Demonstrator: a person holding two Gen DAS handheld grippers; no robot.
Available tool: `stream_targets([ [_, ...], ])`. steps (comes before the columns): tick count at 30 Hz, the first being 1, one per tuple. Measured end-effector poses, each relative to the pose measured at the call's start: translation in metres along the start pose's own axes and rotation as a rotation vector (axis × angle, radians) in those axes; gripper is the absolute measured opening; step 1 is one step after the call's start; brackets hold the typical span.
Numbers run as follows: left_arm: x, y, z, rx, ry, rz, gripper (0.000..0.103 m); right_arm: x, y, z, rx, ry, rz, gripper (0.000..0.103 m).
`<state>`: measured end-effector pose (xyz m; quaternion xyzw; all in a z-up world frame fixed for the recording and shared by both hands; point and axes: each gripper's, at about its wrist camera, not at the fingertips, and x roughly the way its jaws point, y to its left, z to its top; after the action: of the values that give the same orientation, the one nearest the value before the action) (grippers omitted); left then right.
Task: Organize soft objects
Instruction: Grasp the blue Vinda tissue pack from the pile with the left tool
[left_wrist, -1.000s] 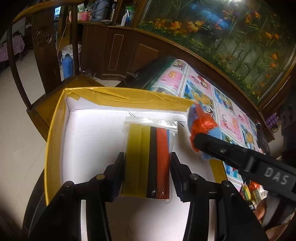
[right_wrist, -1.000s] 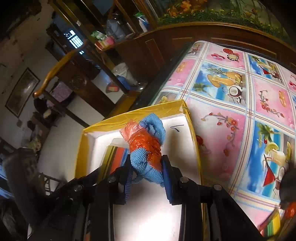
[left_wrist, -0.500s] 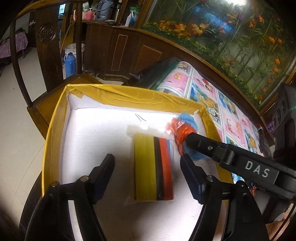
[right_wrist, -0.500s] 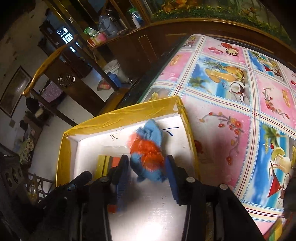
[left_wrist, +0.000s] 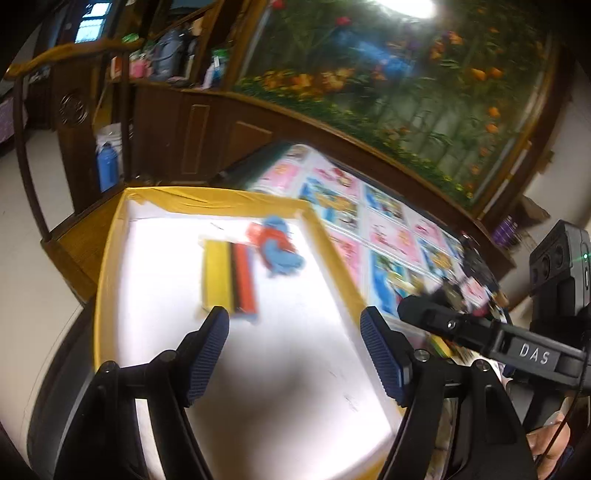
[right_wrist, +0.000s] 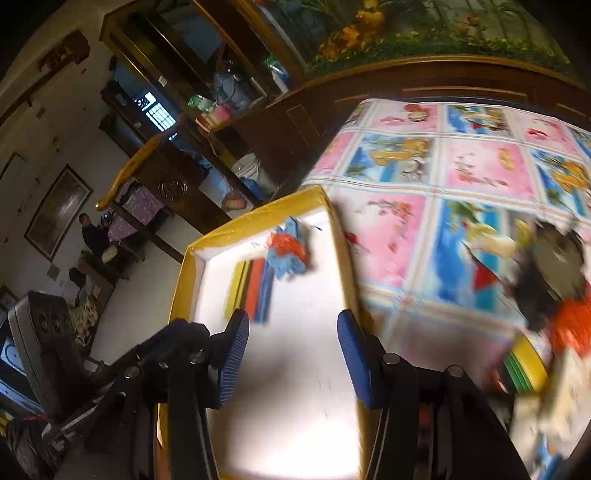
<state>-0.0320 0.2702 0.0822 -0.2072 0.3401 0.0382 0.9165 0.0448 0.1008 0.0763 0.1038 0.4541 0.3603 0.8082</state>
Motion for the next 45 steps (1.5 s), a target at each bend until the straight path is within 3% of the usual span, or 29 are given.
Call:
stream_targets([
  [4, -0.016, -0.046, -0.036, 0.102, -0.002, -0.075, 0.074, -0.059, -0.023, -0.043, -0.015, -0.070, -0.014, 0.054],
  [9, -0.016, -0.103, -0.088, 0.219, 0.062, -0.188, 0.077, -0.143, -0.071, -0.086, 0.001, -0.193, -0.071, 0.055],
  [13, -0.002, -0.138, -0.123, 0.302, 0.151, -0.226, 0.077, -0.197, -0.125, -0.107, 0.074, -0.299, -0.149, 0.071],
  [15, 0.006, -0.152, -0.134, 0.331, 0.185, -0.222, 0.077, -0.210, -0.155, -0.115, 0.141, -0.319, -0.184, 0.071],
  [21, 0.021, -0.174, -0.137, 0.364, 0.210, -0.183, 0.078, -0.219, -0.208, -0.130, 0.255, -0.374, -0.150, 0.071],
  [23, 0.024, -0.186, -0.135, 0.396, 0.208, -0.175, 0.084, -0.217, -0.216, -0.130, 0.263, -0.383, -0.136, 0.071],
  [24, 0.026, -0.191, -0.135, 0.418, 0.203, -0.166, 0.089, -0.216, -0.218, -0.131, 0.266, -0.381, -0.137, 0.071],
  [29, 0.051, -0.227, -0.139, 0.529, 0.197, -0.075, 0.090, -0.217, -0.220, -0.132, 0.282, -0.392, -0.103, 0.074],
  [33, 0.077, -0.239, -0.147, 0.557, 0.223, -0.008, 0.090, -0.212, -0.220, -0.133, 0.273, -0.369, -0.098, 0.080],
  [35, 0.082, -0.240, -0.149, 0.563, 0.199, 0.015, 0.090, -0.210, -0.219, -0.133, 0.270, -0.359, -0.099, 0.081],
  [36, 0.083, -0.239, -0.149, 0.561, 0.188, 0.010, 0.084, -0.210, -0.217, -0.133, 0.264, -0.360, -0.095, 0.081],
  [37, 0.083, -0.237, -0.148, 0.557, 0.185, 0.012, 0.072, -0.210, -0.216, -0.133, 0.256, -0.359, -0.097, 0.083],
  [41, 0.074, -0.229, -0.146, 0.535, 0.170, -0.016, 0.072, -0.204, -0.210, -0.132, 0.217, -0.337, -0.136, 0.090],
  [45, 0.050, -0.220, -0.150, 0.518, 0.159, -0.099, 0.072, -0.190, -0.215, -0.131, 0.221, -0.274, -0.164, 0.093],
])
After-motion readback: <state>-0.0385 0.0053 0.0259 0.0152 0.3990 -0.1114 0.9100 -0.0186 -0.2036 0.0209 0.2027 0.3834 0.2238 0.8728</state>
